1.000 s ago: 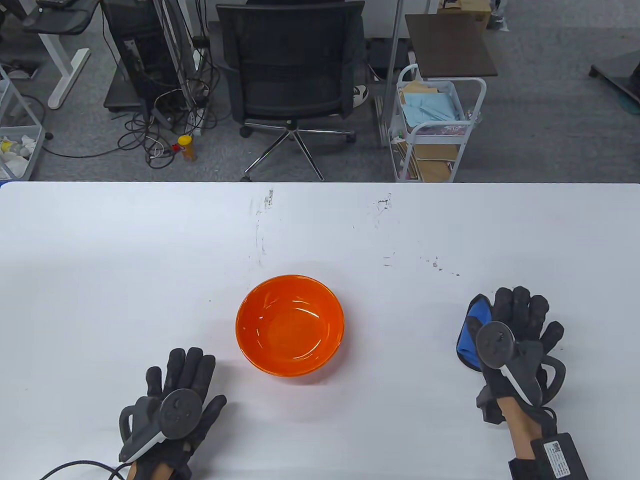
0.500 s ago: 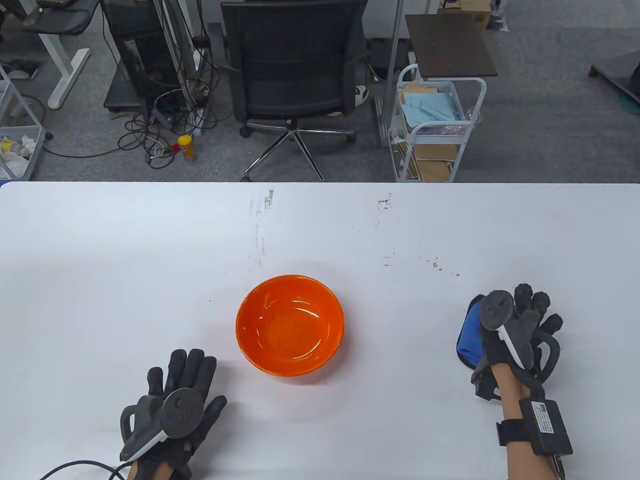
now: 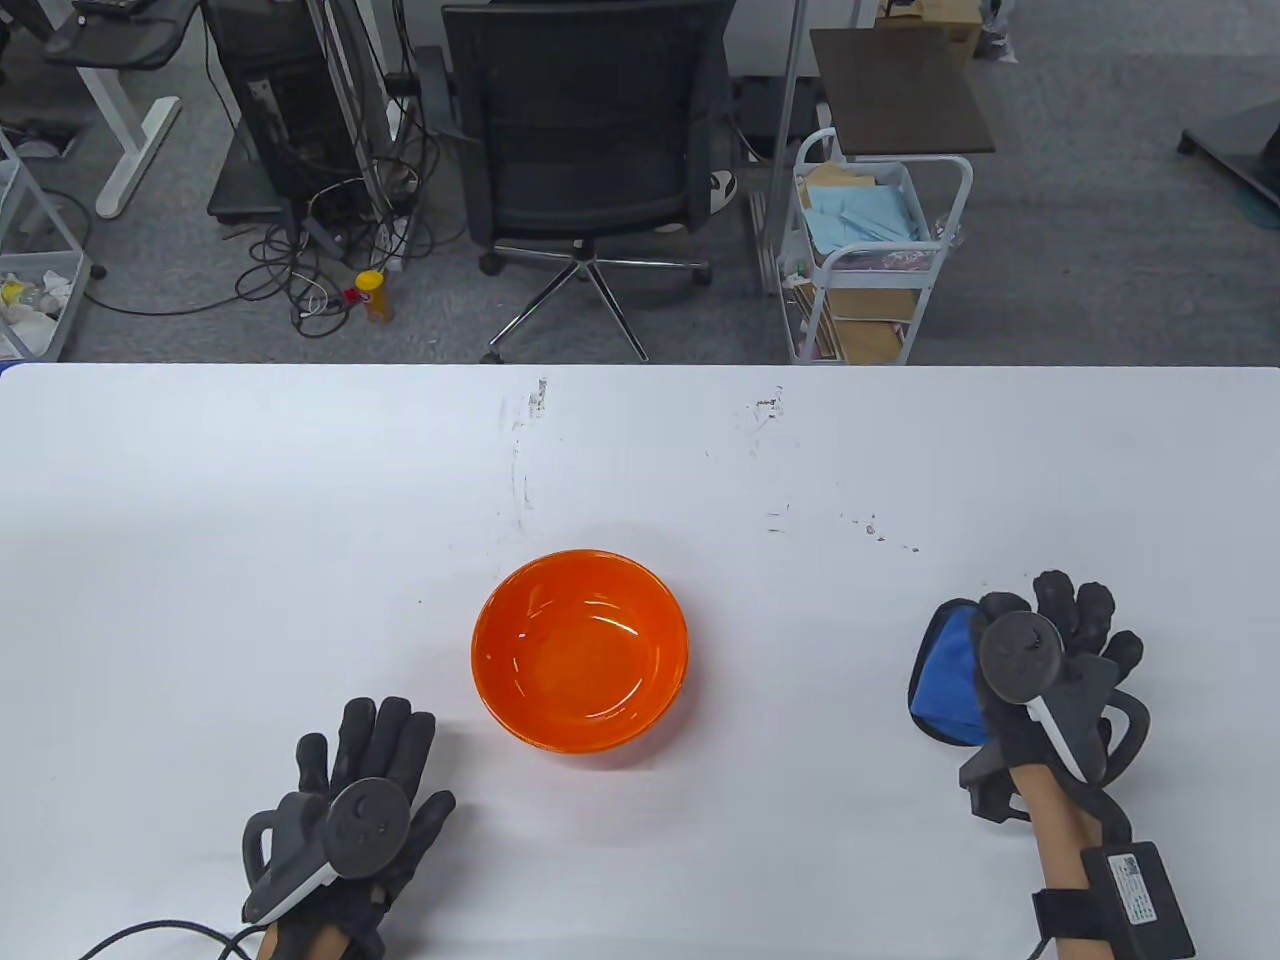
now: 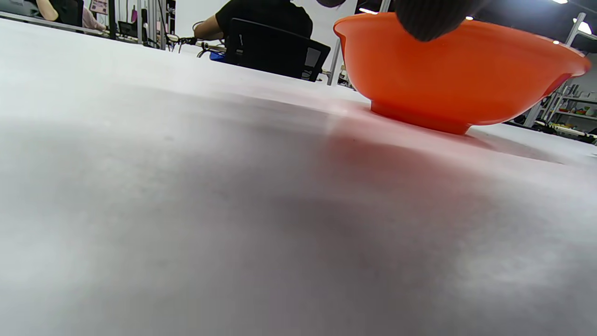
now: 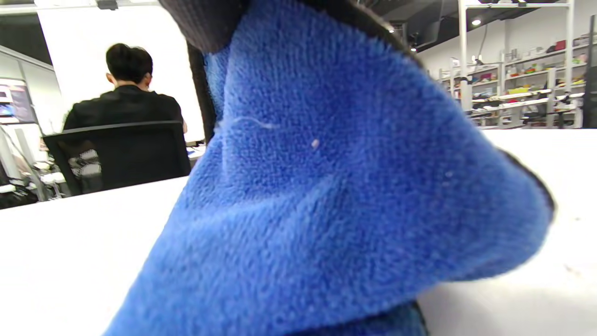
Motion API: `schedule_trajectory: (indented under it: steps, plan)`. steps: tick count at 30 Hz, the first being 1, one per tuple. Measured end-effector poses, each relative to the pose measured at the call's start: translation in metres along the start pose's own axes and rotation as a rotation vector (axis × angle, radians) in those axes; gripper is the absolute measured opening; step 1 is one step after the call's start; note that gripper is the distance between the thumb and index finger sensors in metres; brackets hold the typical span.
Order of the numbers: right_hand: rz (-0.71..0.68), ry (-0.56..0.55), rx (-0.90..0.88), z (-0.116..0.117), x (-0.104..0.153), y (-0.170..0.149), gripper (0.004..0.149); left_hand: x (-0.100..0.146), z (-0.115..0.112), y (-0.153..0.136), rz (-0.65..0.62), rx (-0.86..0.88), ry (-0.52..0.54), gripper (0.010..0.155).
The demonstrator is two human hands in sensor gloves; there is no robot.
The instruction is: Drape hand towel over bowl rim
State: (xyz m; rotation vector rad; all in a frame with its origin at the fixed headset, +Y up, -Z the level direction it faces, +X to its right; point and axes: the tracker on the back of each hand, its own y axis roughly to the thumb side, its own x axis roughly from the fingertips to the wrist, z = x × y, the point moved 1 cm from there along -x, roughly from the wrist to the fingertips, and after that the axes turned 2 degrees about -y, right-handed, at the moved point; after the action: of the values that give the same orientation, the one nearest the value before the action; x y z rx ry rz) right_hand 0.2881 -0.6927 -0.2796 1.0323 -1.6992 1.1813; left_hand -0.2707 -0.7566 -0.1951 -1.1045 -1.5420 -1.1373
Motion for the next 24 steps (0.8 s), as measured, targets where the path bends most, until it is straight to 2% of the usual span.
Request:
schedule_trajectory:
  steps: [4, 8, 11, 15, 18, 20, 24]
  plan:
    - [-0.050, -0.033, -0.083, -0.025, 0.012, 0.004, 0.037, 0.008, 0.013, 0.007, 0.007, -0.005, 0.118, 0.076]
    - [-0.122, -0.035, -0.195, -0.053, 0.026, 0.013, 0.037, 0.015, 0.037, 0.022, -0.040, 0.018, 0.265, 0.076]
    - [-0.178, -0.059, -0.236, -0.068, 0.037, 0.024, 0.037, 0.014, 0.043, 0.036, -0.068, 0.015, 0.228, 0.079]
    - [-0.278, -0.087, -0.292, -0.082, 0.056, 0.047, 0.037, 0.011, 0.051, 0.064, -0.147, -0.009, 0.300, 0.081]
    - [-0.354, -0.105, -0.310, -0.089, 0.071, 0.067, 0.037, 0.008, 0.058, 0.090, -0.245, 0.026, 0.375, 0.093]
    - [-0.394, -0.120, -0.333, -0.093, 0.081, 0.080, 0.037, 0.003, 0.062, 0.107, -0.310, 0.029, 0.409, 0.095]
    - [-0.486, -0.127, -0.393, -0.099, 0.101, 0.102, 0.037, -0.015, 0.065, 0.139, -0.345, 0.034, 0.350, 0.097]
